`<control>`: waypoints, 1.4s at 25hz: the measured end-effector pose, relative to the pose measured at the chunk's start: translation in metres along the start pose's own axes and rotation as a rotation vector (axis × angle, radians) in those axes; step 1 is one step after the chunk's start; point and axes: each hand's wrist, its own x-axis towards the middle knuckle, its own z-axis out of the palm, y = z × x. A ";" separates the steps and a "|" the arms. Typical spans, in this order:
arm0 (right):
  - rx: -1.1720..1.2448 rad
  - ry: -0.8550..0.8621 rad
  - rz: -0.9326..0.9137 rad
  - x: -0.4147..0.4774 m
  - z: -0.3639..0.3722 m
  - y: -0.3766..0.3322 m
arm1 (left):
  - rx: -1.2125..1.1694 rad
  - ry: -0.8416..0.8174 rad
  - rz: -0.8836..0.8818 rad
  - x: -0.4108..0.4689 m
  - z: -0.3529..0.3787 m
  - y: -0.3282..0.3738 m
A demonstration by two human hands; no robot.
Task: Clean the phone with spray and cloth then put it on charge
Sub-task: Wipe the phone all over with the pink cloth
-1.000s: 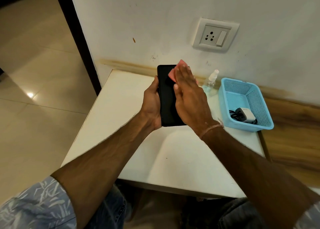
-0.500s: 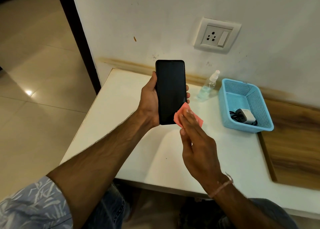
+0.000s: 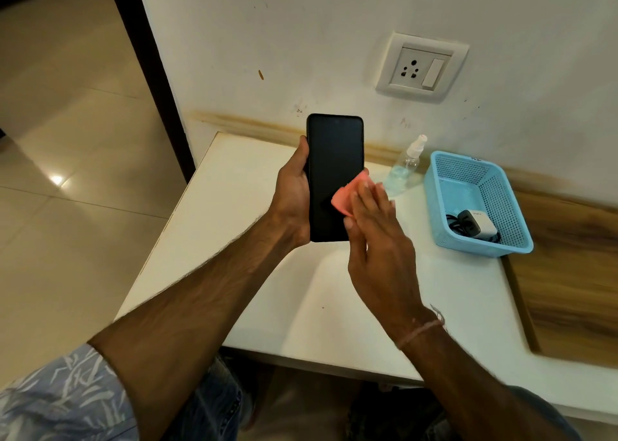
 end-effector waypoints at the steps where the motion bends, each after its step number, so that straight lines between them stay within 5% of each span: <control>1: 0.009 -0.006 0.020 0.012 0.000 0.000 | 0.018 0.032 -0.001 0.000 0.000 -0.002; 8: 0.021 -0.100 0.107 0.083 -0.001 -0.008 | -0.013 0.073 -0.030 -0.002 0.004 0.002; 19: -0.013 -0.076 0.007 -0.019 -0.015 -0.001 | -0.042 -0.027 -0.060 -0.002 0.000 0.004; 26: -0.061 0.033 0.070 0.053 -0.013 -0.002 | 0.033 0.057 -0.072 0.001 0.001 0.002; 31: -0.087 -0.049 0.121 0.092 -0.009 -0.002 | -0.012 0.088 -0.065 0.001 0.005 -0.002; 35: -0.015 -0.134 -0.040 0.077 -0.003 -0.017 | -0.035 0.037 -0.075 -0.002 0.006 0.001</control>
